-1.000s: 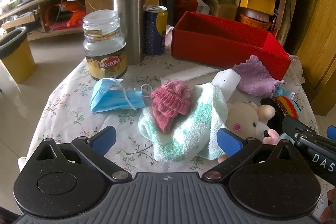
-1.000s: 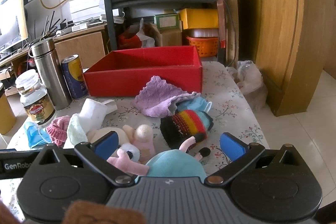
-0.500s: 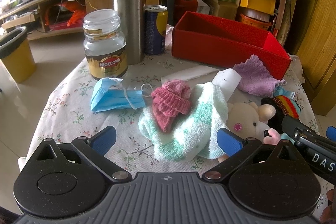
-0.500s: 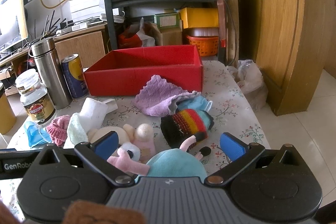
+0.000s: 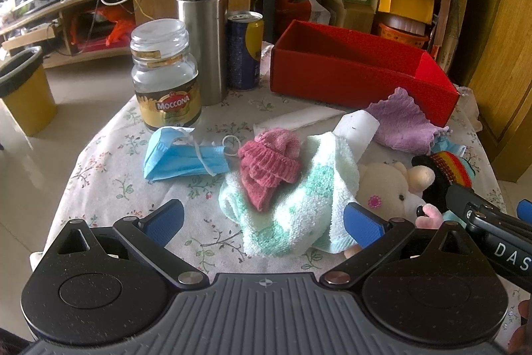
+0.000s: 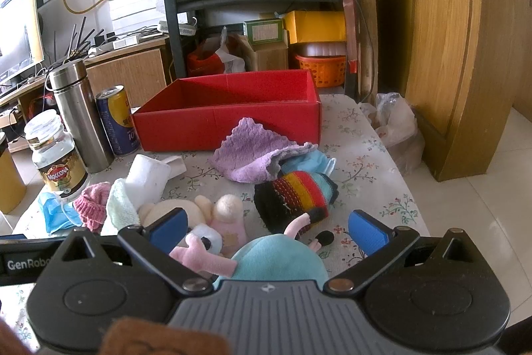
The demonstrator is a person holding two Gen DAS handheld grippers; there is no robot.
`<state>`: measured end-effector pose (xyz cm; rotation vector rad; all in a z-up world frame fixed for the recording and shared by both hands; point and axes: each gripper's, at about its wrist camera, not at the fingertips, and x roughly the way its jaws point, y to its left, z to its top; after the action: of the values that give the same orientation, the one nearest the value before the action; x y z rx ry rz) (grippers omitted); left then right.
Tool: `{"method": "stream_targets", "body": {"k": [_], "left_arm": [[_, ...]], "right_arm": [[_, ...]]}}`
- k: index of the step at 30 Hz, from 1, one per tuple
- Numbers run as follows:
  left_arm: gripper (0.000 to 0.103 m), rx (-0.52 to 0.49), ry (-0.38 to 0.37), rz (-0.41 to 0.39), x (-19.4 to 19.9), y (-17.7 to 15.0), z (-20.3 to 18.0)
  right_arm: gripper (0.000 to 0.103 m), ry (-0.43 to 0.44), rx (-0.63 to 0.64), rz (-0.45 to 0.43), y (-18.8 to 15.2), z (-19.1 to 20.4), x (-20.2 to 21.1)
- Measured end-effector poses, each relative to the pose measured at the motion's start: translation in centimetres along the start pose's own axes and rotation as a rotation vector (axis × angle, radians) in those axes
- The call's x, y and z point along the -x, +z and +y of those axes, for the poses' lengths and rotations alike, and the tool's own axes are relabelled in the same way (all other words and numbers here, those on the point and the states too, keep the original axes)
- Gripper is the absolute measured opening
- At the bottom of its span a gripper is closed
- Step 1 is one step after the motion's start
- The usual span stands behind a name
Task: Organize soft objects
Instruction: 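Grasp the pink pig plush with teal top in the right gripper and lift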
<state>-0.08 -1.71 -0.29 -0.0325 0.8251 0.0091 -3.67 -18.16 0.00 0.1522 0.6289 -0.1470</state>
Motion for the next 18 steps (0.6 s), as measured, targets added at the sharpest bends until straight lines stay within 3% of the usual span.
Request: {"method": "stream_targets", "body": {"k": [12,18], "left_arm": [[0.098,0.013,-0.002,-0.023,0.9,0.2,0.6],[0.098,0.06,0.0,-0.017,1.3,0.5,1.9]], "right_arm": [[0.079,-0.017,-0.023,0.027,-0.1,-1.0,1.4],[0.079,-0.005,-0.087,0.117,-1.2,-1.8,2.4]]}}
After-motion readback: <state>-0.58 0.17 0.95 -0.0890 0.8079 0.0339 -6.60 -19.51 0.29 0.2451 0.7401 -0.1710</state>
